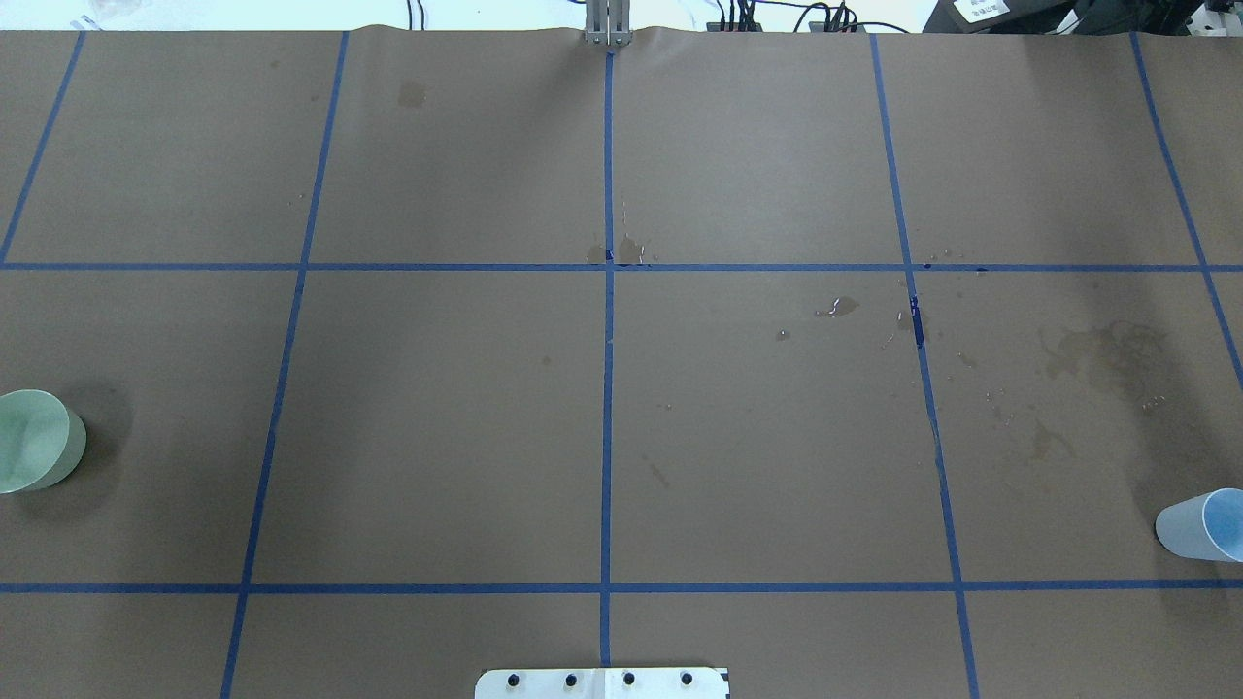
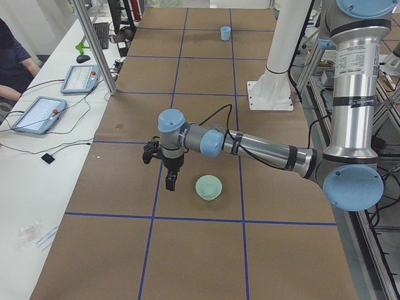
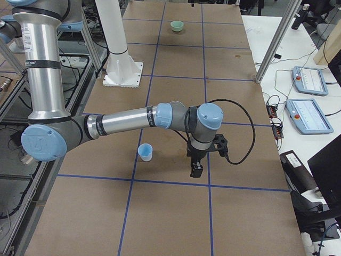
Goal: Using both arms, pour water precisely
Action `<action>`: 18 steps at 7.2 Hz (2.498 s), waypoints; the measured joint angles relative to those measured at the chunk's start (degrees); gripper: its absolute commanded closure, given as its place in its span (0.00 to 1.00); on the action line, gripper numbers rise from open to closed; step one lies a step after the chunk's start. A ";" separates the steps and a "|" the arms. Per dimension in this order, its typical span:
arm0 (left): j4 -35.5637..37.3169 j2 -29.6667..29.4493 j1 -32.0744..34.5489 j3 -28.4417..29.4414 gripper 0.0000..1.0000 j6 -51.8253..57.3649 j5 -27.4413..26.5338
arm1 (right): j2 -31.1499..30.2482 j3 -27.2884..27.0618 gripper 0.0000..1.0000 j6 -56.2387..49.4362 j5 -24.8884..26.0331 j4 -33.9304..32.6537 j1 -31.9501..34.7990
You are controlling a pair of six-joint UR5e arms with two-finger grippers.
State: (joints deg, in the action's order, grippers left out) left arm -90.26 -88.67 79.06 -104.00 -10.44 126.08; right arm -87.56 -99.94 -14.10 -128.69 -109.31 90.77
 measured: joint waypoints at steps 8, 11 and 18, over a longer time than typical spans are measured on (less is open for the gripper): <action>2.10 0.66 6.04 2.71 0.00 8.91 2.33 | -6.55 0.35 0.00 13.46 -1.44 14.38 -1.21; 2.05 1.33 6.17 2.79 0.00 9.20 2.35 | -6.49 0.51 0.00 13.50 -1.60 14.32 -1.21; 1.75 6.07 8.28 3.79 0.00 12.07 7.93 | -6.65 0.53 0.00 13.57 -6.13 14.11 -1.18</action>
State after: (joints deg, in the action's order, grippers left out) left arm -88.50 -82.60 87.34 -100.21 1.64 134.01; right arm -94.20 -99.41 -0.53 -134.82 -95.20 89.59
